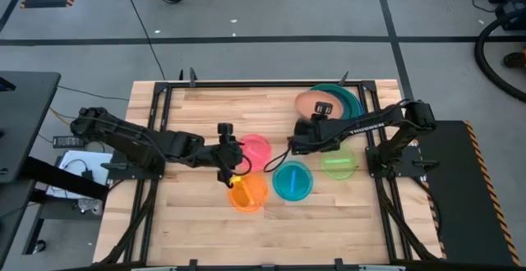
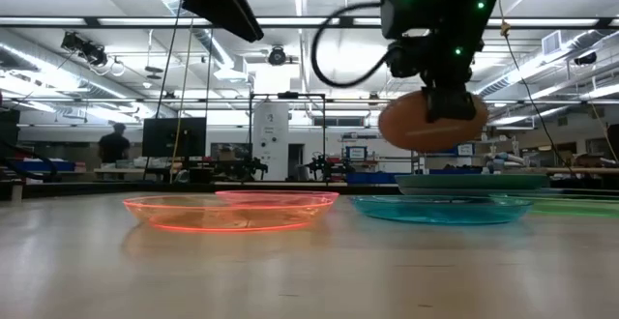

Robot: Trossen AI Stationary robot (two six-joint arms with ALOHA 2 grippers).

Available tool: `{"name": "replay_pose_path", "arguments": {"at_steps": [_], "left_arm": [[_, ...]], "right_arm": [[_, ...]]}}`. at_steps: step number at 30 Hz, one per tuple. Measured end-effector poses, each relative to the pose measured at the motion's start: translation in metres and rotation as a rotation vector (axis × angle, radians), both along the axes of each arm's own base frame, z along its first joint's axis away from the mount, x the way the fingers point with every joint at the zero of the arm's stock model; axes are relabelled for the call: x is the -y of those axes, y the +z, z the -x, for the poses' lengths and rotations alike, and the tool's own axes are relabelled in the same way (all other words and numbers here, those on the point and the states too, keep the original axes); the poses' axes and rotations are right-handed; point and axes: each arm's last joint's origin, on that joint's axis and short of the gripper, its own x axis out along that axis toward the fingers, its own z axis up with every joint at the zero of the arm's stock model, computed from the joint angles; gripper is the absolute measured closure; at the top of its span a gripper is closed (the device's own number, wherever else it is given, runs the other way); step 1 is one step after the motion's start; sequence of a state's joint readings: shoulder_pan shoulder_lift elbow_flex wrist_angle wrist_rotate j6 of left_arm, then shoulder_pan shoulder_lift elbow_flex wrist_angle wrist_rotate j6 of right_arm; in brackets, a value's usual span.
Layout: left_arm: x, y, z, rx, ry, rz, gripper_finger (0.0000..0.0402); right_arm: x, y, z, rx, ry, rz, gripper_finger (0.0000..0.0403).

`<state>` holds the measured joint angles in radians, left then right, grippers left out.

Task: Stack plastic plates
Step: Stack the brown plate on top of the dark green plate

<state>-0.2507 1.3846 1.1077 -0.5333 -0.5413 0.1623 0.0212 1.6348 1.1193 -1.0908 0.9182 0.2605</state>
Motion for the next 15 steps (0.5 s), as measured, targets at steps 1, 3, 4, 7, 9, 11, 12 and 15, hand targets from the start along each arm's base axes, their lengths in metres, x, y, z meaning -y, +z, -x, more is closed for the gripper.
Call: {"name": "replay_pose_path", "arguments": {"at_steps": [1,3,4,7,9,11,12,15], "left_arm": [[-0.002,-0.004,-0.002,0.022,-0.006,0.007,0.0221],[-0.004,-0.017,-0.005,0.056,-0.029,0.013,0.0221],[-0.005,-0.023,-0.005,0.060,-0.042,0.007,0.0221],[-0.008,-0.034,-0.003,0.080,-0.053,-0.010,0.0221],[-0.011,-0.035,-0.002,0.089,-0.048,-0.009,0.0221],[-0.015,-0.034,0.004,0.094,-0.050,-0.005,0.0221],[-0.018,-0.031,0.004,0.121,-0.050,0.004,0.0221],[-0.026,-0.032,0.014,0.134,-0.048,0.015,0.0221]], "right_arm": [[0.002,-0.001,0.002,0.002,-0.021,0.000,0.0335],[0.004,-0.003,0.005,-0.004,-0.048,0.001,0.0335],[0.005,-0.005,0.007,-0.013,-0.055,-0.001,0.0335],[0.009,-0.012,0.011,-0.029,-0.074,-0.022,0.0335],[0.012,-0.017,0.015,-0.047,-0.090,-0.032,0.0335],[0.017,-0.022,0.018,-0.057,-0.109,-0.043,0.0335],[0.019,-0.025,0.020,-0.057,-0.119,-0.046,0.0335],[0.024,-0.029,0.022,-0.044,-0.148,-0.049,0.0335]]}}
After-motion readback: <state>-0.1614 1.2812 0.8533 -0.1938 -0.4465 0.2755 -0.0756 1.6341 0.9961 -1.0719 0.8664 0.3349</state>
